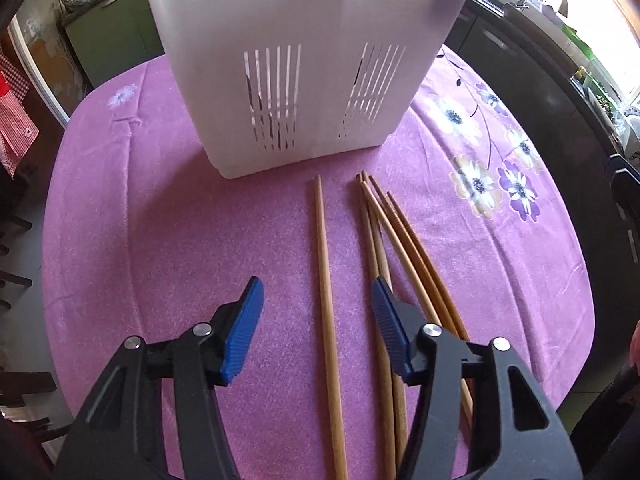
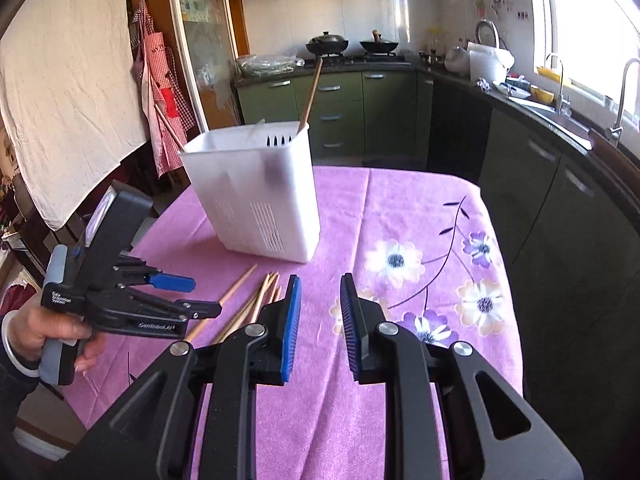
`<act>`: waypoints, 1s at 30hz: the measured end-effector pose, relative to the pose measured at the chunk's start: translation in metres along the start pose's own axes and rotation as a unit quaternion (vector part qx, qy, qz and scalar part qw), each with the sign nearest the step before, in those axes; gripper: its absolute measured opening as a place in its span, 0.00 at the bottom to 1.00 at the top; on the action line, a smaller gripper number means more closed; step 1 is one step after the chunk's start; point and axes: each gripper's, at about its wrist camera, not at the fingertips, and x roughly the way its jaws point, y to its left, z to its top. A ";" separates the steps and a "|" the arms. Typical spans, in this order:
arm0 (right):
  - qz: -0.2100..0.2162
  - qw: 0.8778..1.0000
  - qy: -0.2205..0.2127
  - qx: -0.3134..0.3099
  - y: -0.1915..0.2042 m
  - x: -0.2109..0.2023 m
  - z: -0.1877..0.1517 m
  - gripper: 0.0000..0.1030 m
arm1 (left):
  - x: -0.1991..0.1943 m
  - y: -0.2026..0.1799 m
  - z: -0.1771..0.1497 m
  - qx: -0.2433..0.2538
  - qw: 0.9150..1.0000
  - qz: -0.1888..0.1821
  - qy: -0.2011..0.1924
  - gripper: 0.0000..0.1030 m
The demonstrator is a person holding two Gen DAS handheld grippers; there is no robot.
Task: Organize utensils
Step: 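Grasp another chopstick with the left gripper and lift it while the right gripper approaches the chopsticks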
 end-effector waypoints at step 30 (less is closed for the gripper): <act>0.014 0.999 0.031 0.013 -0.008 0.020 0.003 0.25 | -0.037 -0.008 0.007 0.015 0.998 0.019 -0.054 0.06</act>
